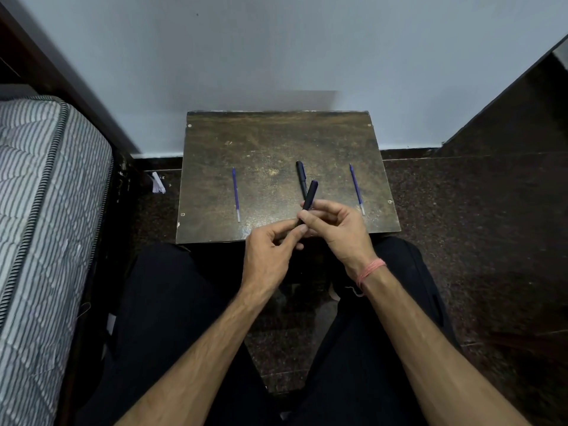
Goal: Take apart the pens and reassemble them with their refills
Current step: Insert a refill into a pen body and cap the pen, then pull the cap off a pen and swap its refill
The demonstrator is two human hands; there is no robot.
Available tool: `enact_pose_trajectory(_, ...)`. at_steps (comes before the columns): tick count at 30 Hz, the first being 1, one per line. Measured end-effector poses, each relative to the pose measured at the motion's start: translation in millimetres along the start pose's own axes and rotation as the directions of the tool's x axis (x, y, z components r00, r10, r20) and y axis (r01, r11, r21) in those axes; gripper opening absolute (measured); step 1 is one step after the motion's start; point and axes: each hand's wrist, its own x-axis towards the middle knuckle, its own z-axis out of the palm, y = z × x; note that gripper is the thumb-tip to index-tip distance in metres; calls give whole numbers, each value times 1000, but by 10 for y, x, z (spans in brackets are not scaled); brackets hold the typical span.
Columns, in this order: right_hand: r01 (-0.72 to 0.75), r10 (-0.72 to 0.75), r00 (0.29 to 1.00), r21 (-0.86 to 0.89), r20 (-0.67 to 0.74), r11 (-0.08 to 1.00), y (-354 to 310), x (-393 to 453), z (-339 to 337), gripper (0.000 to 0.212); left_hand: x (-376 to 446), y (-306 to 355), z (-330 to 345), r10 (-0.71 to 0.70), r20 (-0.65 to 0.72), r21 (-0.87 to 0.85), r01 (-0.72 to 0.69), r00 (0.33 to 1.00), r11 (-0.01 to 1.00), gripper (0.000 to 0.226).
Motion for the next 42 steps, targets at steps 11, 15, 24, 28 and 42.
enact_pose_trajectory(11, 76, -220, 939, -467, -263, 881, -69, 597, -324, 21, 196, 117, 43, 2, -147, 261, 37, 989, 965, 17)
enact_pose_trajectory(15, 82, -341, 916, -734, -212, 674, -114, 737, -254, 23, 501, 342, 158, 54, -267, 489, 87, 962, 868, 28)
enact_pose_trajectory(24, 14, -354, 919, -883, -174, 469, -179, 788, -75, 20, 894, 570, 303, -15, -190, 845, 171, 982, 507, 43)
enact_pose_trajectory(28, 0, -351, 924, -917, -153, 399, -214, 735, -38, 19, 807, 585, 220, -23, -182, 866, 171, 983, 469, 37)
enact_pose_trajectory(42, 113, -478, 859, -840, -186, 530, -199, 323, 9, 22, 233, 406, -189, -2, -140, 570, 82, 990, 818, 5)
